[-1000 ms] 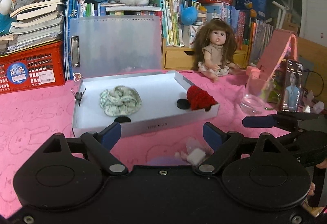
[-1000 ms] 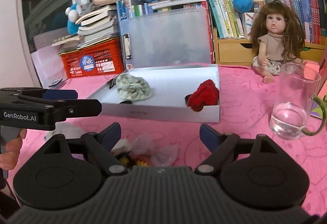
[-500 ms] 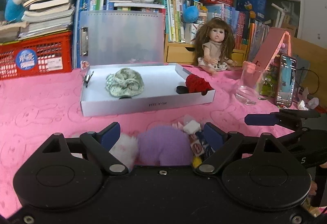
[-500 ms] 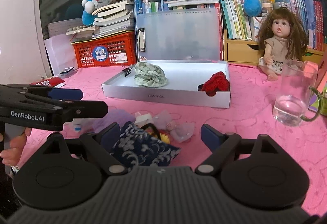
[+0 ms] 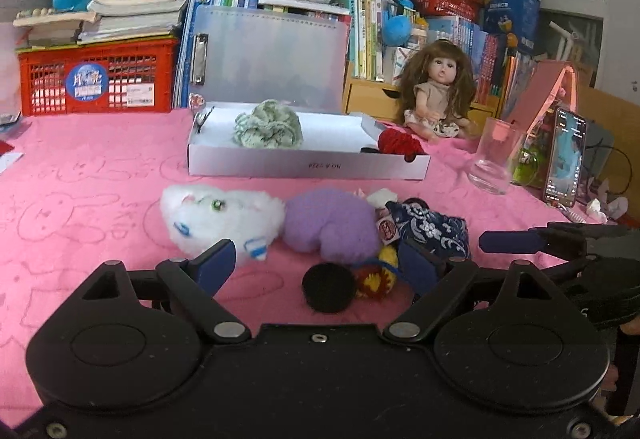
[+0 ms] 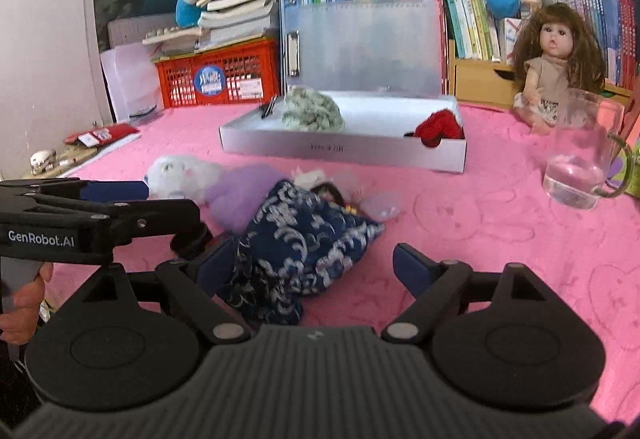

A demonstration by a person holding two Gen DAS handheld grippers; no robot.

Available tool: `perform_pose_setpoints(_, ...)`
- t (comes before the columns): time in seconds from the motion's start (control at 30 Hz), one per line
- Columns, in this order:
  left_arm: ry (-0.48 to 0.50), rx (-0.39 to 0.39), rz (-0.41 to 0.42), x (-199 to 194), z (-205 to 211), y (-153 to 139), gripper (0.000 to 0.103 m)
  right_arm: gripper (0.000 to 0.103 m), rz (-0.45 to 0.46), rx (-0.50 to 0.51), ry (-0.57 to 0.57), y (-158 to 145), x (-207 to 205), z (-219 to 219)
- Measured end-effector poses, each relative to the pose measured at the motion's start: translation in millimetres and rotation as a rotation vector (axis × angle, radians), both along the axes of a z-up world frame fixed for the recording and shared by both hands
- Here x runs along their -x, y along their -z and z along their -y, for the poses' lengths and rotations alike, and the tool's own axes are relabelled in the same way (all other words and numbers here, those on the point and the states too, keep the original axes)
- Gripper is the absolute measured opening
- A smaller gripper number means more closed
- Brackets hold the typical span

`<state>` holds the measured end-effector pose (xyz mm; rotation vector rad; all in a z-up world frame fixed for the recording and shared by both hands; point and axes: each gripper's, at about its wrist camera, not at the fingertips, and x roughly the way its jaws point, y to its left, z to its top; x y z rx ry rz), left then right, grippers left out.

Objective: Organize objects
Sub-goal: 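Withdraw both tools from the box toward the remaining items, then grasp the blue floral pouch with the right tool and lift it toward the box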

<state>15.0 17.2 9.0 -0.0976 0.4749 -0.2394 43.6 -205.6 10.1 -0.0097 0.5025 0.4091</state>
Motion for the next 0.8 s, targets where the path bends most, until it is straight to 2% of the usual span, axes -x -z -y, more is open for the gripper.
perform_pose_setpoints(0.17,0.001,0.02,-0.002,1.2,-1.1,2.4,0.075,0.092,0.004,0.007,-0.002,1.5,2.5,-3.1)
perform_pose_setpoints(0.33,0.01,0.025,-0.012,0.6,-0.4,2.9,0.057,0.092,0.001,-0.013,0.002,1.5,2.3,-1.8)
perform_pose_setpoints(0.63,0.034,0.003,-0.018,1.5,3.8,9.0,0.051,0.092,-0.006,-0.051,-0.014,-0.4,-3.1,-5.6)
perform_pose_setpoints(0.8,0.044,-0.006,-0.046,0.1,7.5,15.2,0.048,0.092,-0.046,-0.122,0.004,-1.9,-12.3,-1.5)
